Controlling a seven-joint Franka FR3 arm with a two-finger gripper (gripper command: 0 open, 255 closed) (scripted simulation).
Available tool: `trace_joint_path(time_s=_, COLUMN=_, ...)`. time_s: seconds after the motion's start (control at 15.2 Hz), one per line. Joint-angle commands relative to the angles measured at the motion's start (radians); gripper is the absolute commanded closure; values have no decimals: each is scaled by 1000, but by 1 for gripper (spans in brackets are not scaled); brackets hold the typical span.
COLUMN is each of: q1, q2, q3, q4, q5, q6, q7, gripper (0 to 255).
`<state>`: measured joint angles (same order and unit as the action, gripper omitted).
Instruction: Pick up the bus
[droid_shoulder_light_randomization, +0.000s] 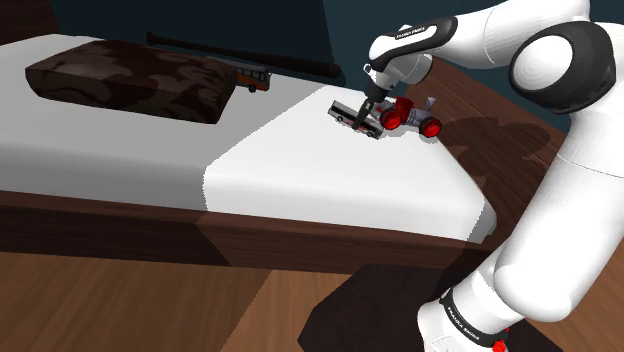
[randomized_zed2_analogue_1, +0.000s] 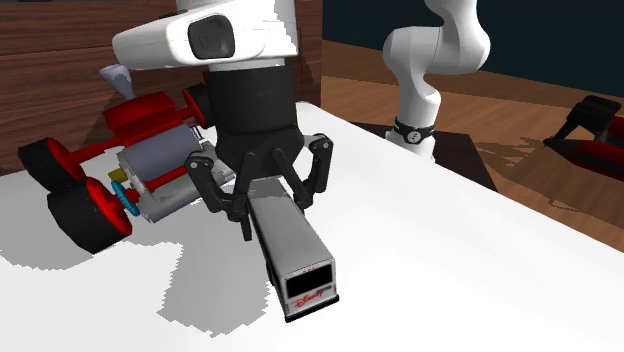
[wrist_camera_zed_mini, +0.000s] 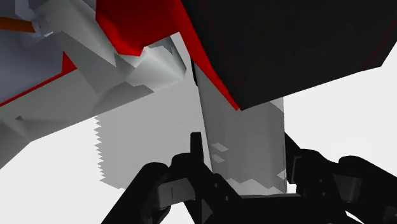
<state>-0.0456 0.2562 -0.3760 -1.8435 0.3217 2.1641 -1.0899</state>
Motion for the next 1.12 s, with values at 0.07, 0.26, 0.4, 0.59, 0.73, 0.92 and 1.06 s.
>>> trace_joint_path(time_s=0.07, q1=1, q2=-10, q3=-2, q4=13, q5=-8, q6=-23, q7=9, gripper=255)
trace_joint_path(time_s=0.26, q1=3, q2=-23, q3=-5, q4=36, q5=-19, q6=-58, q7=21, gripper=255)
trace_joint_path(time_s=0.4, q1=3, q2=-32, q3=-7, q4=52, q5=-26, q6=-81, q7=28, gripper=255)
trace_joint_path(time_s=0.59, q1=4, q2=-42, q3=-10, q4=78, q5=-36, q6=-116, q7=39, gripper=255)
trace_joint_path(time_s=0.73, q1=4, q2=-49, q3=-11, q4=97, q5=-41, q6=-140, q7=46, gripper=255)
trace_joint_path(time_s=0.92, q1=4, q2=-56, q3=-13, q4=128, q5=-49, q6=-177, q7=55, gripper=255)
trace_joint_path(time_s=1.06, q1=4, q2=-57, q3=-13, q4=129, q5=-49, q6=-178, q7=56, gripper=255)
